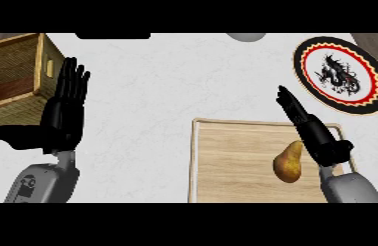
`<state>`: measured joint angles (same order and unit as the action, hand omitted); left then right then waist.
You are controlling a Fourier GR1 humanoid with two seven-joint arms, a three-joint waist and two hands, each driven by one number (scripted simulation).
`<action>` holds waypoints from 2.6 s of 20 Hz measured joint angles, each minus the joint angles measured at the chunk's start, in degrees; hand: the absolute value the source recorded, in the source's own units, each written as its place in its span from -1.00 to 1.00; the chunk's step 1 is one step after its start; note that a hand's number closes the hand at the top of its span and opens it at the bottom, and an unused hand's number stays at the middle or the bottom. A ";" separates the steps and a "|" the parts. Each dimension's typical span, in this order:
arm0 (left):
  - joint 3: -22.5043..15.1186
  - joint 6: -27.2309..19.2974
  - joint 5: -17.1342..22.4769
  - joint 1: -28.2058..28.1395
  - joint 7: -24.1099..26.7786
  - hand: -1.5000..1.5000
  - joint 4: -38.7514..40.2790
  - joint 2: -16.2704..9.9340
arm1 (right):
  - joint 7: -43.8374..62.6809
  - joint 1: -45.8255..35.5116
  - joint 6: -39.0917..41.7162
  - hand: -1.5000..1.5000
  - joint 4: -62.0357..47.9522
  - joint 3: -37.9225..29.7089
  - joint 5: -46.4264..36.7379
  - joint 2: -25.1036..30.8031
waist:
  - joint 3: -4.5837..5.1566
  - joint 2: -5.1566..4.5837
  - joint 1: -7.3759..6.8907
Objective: Pick the pear from the tray and place it in the plate
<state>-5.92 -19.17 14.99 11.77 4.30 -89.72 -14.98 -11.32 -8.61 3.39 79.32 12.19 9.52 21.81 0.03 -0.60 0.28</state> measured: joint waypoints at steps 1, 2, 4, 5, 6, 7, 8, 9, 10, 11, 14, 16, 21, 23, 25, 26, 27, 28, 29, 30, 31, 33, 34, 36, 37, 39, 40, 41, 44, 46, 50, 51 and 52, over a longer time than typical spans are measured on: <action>-0.02 0.35 0.03 -0.80 -0.41 0.00 0.29 -0.24 | 1.07 0.43 -1.11 1.00 2.06 -0.64 -0.36 0.64 | -0.01 0.19 0.12; -0.20 0.68 0.09 -1.60 -1.05 0.00 1.17 -0.40 | 2.14 0.28 -3.14 1.00 4.14 -1.26 -1.37 1.09 | 0.02 0.40 0.43; -1.08 1.25 0.21 -4.26 -3.09 0.00 3.43 -0.62 | 3.37 -1.11 -7.12 1.00 6.84 -4.41 -3.81 3.91 | 0.15 0.77 1.30; -1.58 1.42 0.21 -5.74 -4.28 0.00 4.74 -0.72 | 4.05 -2.12 -9.29 1.00 8.26 -6.14 -5.36 5.56 | 0.25 0.99 1.83; -2.06 1.69 0.30 -7.28 -5.76 0.00 6.13 -0.94 | 4.68 -3.31 -11.48 1.00 9.56 -8.19 -6.87 7.38 | 0.36 1.20 2.44; -2.33 1.84 0.38 -8.12 -6.40 0.00 6.76 -0.98 | 5.67 -2.80 -12.57 1.00 8.89 -8.95 -10.50 11.02 | 1.01 1.16 3.54; -2.62 2.04 0.65 -9.12 -7.21 0.00 7.47 -0.88 | 6.78 -2.67 -15.25 1.00 8.63 -10.98 -13.32 13.52 | 1.08 1.32 4.59; -2.94 2.33 0.91 -10.13 -7.98 0.00 8.18 -0.83 | 7.81 -2.61 -18.48 -1.00 8.82 -13.19 -15.57 15.04 | 1.01 1.50 5.33; -3.21 2.84 1.31 -10.95 -8.84 0.00 8.41 -0.93 | 9.06 -2.72 -21.71 -1.00 9.51 -15.22 -17.54 16.05 | 0.91 1.71 5.54; -3.67 3.17 1.57 -11.77 -9.52 0.00 8.57 -0.75 | 10.00 -2.32 -24.73 -1.00 10.78 -16.89 -19.32 16.63 | 0.79 1.87 5.75; -4.89 4.38 1.94 -12.86 -10.32 0.00 8.76 -0.27 | 12.84 1.73 -32.80 -1.00 17.55 -18.76 -24.75 15.41 | 0.45 1.91 5.29; -5.74 4.52 1.66 -13.04 -11.19 0.00 7.91 -0.09 | 15.74 5.87 -35.84 -1.00 24.47 -18.64 -28.26 14.46 | 0.27 1.86 4.66; -6.02 7.00 2.19 -13.75 -10.98 0.00 7.36 -0.71 | 26.93 16.95 -36.29 -1.00 40.21 -16.79 -39.48 13.91 | 0.15 1.56 3.29; -6.21 7.10 2.06 -13.42 -11.40 0.00 7.38 -0.63 | 31.87 20.32 -33.05 -1.00 43.95 -16.00 -43.34 15.08 | 0.16 1.41 2.94; -6.08 7.23 2.32 -13.26 -12.25 0.00 7.04 -0.81 | 36.55 23.97 -28.65 -1.00 47.00 -14.93 -46.00 16.52 | 0.21 1.31 2.81; -6.40 6.95 1.95 -12.97 -12.49 0.00 7.07 -0.59 | 39.28 25.13 -26.14 -1.00 48.46 -14.45 -47.02 17.32 | 0.22 1.21 2.63; -6.46 7.16 2.00 -13.02 -12.68 0.00 6.68 -0.74 | 42.17 26.14 -23.57 -1.00 49.92 -13.86 -48.08 18.07 | 0.24 1.14 2.25; -6.74 7.18 1.80 -12.87 -12.59 0.00 6.77 -0.49 | 45.06 26.89 -21.11 -1.00 51.51 -12.97 -49.37 18.65 | 0.25 1.05 1.95; -6.90 7.37 1.69 -12.76 -12.47 0.00 6.76 -0.45 | 47.95 27.29 -18.67 -1.00 52.78 -11.93 -50.32 19.22 | 0.28 0.98 1.60; -7.27 7.43 1.43 -12.76 -12.18 0.00 6.77 -0.13 | 50.43 27.43 -16.52 -1.00 53.20 -10.96 -50.71 19.80 | 0.25 0.95 1.32; -7.51 7.48 1.32 -12.58 -12.74 0.00 6.41 -0.19 | 53.39 26.79 -14.25 -1.00 53.50 -9.99 -50.99 20.42 | 0.25 0.88 0.91; -7.86 7.73 1.01 -12.05 -12.81 0.00 6.70 0.04 | 59.43 24.46 -10.21 -1.00 53.58 -7.20 -51.53 20.98 | 0.24 0.69 0.02; -7.70 8.12 1.22 -11.90 -13.22 0.00 6.71 -0.23 | 62.43 23.53 -8.18 -1.00 53.76 -5.92 -51.84 21.35 | 0.23 0.68 -0.15; -7.79 8.31 1.35 -11.70 -14.08 0.00 6.47 -0.12 | 67.90 20.56 -4.62 -1.00 53.80 -2.88 -52.40 21.24 | 0.20 0.64 -0.62; -7.74 8.43 1.45 -11.77 -14.67 0.00 6.10 -0.30 | 70.00 18.93 -3.38 -1.00 53.48 -0.77 -53.28 20.63 | 0.18 0.62 -0.87; -8.12 8.22 0.94 -10.95 -14.80 0.00 7.03 0.52 | 72.64 15.72 -1.40 -1.00 52.92 3.46 -55.63 19.18 | 0.11 0.61 -1.01; -8.14 8.05 0.71 -10.85 -15.04 0.00 6.97 0.63 | 73.73 14.02 -0.44 -1.00 52.63 5.38 -57.04 18.25 | 0.09 0.62 -1.09; -8.30 7.81 0.48 -10.69 -15.15 0.00 7.08 1.03 | 74.46 12.39 0.22 -1.00 51.92 7.19 -59.15 17.19 | 0.06 0.62 -1.21; -8.04 8.07 0.29 -11.05 -14.61 0.00 7.06 1.21 | 76.07 9.00 2.25 -1.00 50.11 11.07 -64.80 13.84 | 0.03 0.66 -1.22; -7.42 8.68 0.54 -10.84 -14.45 0.00 7.71 1.04 | 76.56 8.51 3.24 -1.00 48.70 13.08 -67.26 11.30 | -0.04 0.71 -1.02; -6.98 8.82 0.23 -10.97 -13.59 0.00 8.19 1.57 | 76.88 7.10 4.83 -1.00 45.07 15.59 -70.54 5.27 | -0.15 0.77 -0.86; -6.55 9.30 0.42 -11.05 -13.41 0.00 8.27 1.21 | 76.92 6.76 5.13 -1.00 43.87 16.15 -71.44 3.64 | -0.16 0.77 -0.86; -6.25 9.87 0.52 -11.17 -13.48 0.00 8.14 0.67 | 76.75 6.37 5.31 -1.00 42.39 16.50 -72.31 2.12 | -0.15 0.76 -0.86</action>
<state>-12.16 -9.30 15.51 0.60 -9.19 -81.58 -14.30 65.43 -2.24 8.70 121.71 28.68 -62.79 23.93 -0.12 0.16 -0.58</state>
